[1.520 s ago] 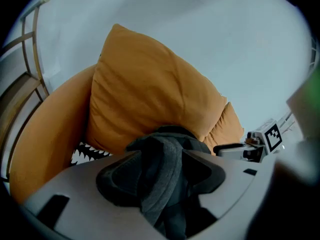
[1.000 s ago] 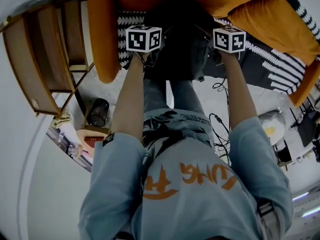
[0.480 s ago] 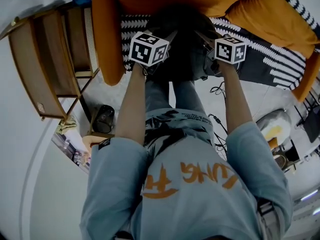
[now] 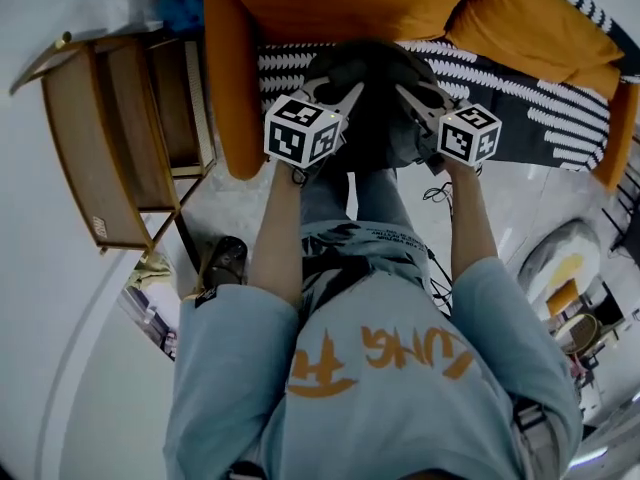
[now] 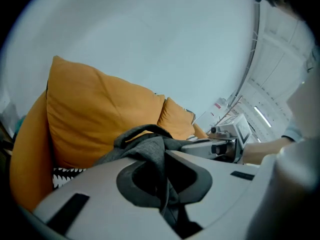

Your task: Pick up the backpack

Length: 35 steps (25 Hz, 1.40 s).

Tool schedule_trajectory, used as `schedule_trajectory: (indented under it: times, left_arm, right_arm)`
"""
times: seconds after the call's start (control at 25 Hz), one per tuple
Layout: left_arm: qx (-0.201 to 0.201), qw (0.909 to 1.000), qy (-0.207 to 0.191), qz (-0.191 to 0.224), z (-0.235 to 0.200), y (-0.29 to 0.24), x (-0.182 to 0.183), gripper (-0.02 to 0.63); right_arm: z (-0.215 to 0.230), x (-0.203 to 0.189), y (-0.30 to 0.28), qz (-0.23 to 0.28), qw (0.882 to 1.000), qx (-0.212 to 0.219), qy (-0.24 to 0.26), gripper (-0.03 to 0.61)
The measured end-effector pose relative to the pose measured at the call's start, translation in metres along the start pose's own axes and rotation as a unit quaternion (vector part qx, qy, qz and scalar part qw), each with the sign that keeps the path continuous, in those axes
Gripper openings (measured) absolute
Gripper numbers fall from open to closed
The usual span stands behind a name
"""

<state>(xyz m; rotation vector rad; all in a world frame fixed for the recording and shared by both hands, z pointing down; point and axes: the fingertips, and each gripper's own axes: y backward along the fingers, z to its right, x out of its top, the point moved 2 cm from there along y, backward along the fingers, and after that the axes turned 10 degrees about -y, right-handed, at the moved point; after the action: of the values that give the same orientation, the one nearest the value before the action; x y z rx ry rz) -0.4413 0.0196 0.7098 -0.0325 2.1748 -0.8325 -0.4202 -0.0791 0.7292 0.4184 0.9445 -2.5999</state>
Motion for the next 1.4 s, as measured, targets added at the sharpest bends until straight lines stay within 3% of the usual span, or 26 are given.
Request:
schedule_trajectory:
  times: [0.28, 0.84, 1.0, 1.24, 1.4]
  left_arm:
    - [-0.018, 0.9992, -0.028, 0.023, 0.035, 0.048, 0.005, 0.040]
    - [-0.013, 0.9839, -0.127, 0.125, 0.065, 0.153, 0.090, 0.040]
    - [0.004, 0.9698, -0.175, 0.170, 0.066, 0.185, 0.135, 0.041]
    - [0.034, 0.9402, -0.272, 0.202, 0.078, 0.227, 0.204, 0.040]
    - [0.056, 0.9245, -0.301, 0.227, 0.087, 0.248, 0.231, 0.041]
  right_arm:
    - [-0.049, -0.009, 0.031, 0.030, 0.999, 0.018, 0.030, 0.029]
    - [-0.165, 0.038, 0.076, 0.104, 0.984, 0.051, 0.132, 0.028]
    - [-0.201, 0.067, 0.086, 0.132, 0.974, 0.056, 0.175, 0.028]
    - [-0.256, 0.125, 0.111, 0.178, 0.947, 0.075, 0.258, 0.028]
    - [-0.285, 0.152, 0.122, 0.195, 0.927, 0.087, 0.308, 0.028]
